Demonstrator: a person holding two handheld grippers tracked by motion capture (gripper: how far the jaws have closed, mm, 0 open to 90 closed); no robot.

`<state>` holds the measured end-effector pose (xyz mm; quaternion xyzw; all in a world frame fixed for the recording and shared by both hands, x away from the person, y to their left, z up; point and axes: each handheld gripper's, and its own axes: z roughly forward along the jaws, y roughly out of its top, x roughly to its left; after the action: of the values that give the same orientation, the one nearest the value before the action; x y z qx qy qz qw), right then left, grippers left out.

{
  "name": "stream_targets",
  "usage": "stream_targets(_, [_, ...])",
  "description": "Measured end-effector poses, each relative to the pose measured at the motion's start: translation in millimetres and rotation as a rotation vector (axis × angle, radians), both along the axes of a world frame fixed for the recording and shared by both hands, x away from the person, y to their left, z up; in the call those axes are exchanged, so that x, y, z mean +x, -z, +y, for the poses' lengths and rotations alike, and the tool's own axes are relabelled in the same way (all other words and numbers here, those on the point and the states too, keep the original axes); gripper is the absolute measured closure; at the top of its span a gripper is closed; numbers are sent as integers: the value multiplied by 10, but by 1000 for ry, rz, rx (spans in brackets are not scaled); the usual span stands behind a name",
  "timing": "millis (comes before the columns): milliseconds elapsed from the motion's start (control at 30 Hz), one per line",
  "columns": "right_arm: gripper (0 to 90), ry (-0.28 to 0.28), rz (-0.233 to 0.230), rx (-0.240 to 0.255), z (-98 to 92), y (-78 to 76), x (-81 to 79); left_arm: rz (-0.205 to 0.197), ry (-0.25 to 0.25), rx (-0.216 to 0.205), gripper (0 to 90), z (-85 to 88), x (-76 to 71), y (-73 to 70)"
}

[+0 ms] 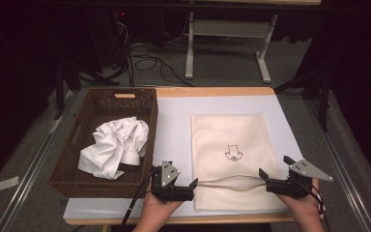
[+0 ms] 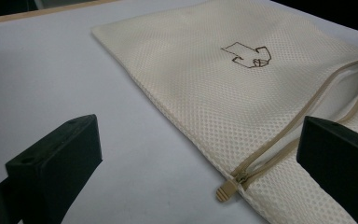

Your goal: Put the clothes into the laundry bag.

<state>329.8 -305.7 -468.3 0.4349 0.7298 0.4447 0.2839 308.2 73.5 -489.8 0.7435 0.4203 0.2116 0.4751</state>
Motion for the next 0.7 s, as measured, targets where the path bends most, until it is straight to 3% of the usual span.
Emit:
stream_targets(167, [3, -8, -7, -2, -31, -7, -8, -3, -1, 6, 6, -10, 8, -6])
stream_targets(267, [3, -10, -14, 3, -62, -17, -7, 5, 0, -14, 6, -21, -1, 2])
stream_targets(367, [3, -7, -14, 7, -89, -21, 3, 5, 11, -8, 6, -40, -6, 8])
stream_targets(467, [4, -2, -12, 13, -99, -23, 7, 27, 20, -27, 6, -37, -1, 6])
stream_targets(700, [9, -8, -11, 5, -88, -7, 11, 28, 26, -35, 6, -41, -7, 9])
